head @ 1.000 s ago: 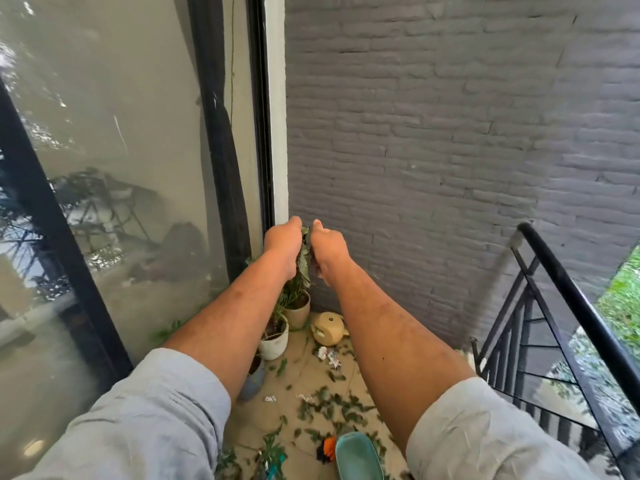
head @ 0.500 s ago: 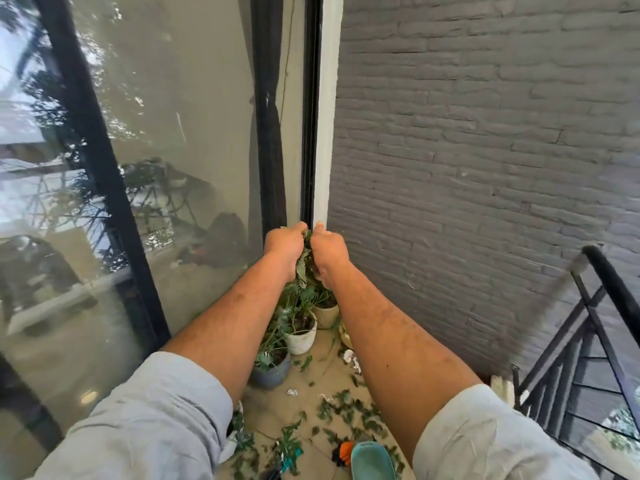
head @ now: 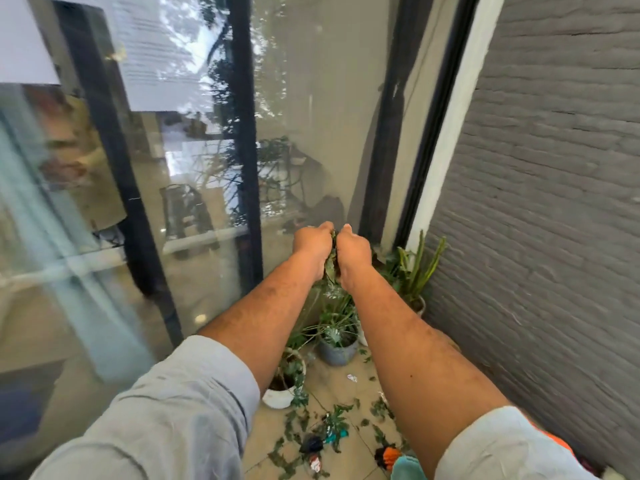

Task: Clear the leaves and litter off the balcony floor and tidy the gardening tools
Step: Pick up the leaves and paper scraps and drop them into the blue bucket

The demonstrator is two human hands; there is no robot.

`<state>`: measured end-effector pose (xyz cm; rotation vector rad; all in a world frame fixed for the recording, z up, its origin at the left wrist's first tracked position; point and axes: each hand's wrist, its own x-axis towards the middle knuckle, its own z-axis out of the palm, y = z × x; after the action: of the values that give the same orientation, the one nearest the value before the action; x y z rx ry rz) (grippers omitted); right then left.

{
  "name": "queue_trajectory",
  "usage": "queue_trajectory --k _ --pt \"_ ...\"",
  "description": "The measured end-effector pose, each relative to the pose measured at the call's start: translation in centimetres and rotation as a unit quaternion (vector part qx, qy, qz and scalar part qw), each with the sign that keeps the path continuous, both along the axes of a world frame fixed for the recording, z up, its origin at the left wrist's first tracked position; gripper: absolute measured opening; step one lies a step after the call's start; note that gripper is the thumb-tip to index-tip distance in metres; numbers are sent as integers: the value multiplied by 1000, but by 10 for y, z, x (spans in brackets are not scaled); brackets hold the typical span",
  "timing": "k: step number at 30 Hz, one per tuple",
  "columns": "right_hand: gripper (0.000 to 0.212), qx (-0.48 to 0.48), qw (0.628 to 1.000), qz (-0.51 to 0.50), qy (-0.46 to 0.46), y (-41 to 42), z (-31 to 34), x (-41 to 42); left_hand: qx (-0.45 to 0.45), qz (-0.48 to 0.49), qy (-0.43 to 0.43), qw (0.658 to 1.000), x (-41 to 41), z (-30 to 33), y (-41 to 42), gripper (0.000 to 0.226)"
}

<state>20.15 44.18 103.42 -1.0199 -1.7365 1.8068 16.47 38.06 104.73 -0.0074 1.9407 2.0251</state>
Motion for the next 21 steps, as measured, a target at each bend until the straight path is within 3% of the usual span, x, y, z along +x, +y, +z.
queue_trajectory --k 6,12,21 --pt "40 -33 995 90 7 -75 -7 -16 6 85 -17 996 -10 -13 -79 21" --pt "47 -38 984 172 1 -168 -29 -53 22 182 -39 982 -26 -29 -180 20" --pt "37 -51 956 289 -28 -353 -32 -74 -7 270 -45 962 -41 -36 -365 22"
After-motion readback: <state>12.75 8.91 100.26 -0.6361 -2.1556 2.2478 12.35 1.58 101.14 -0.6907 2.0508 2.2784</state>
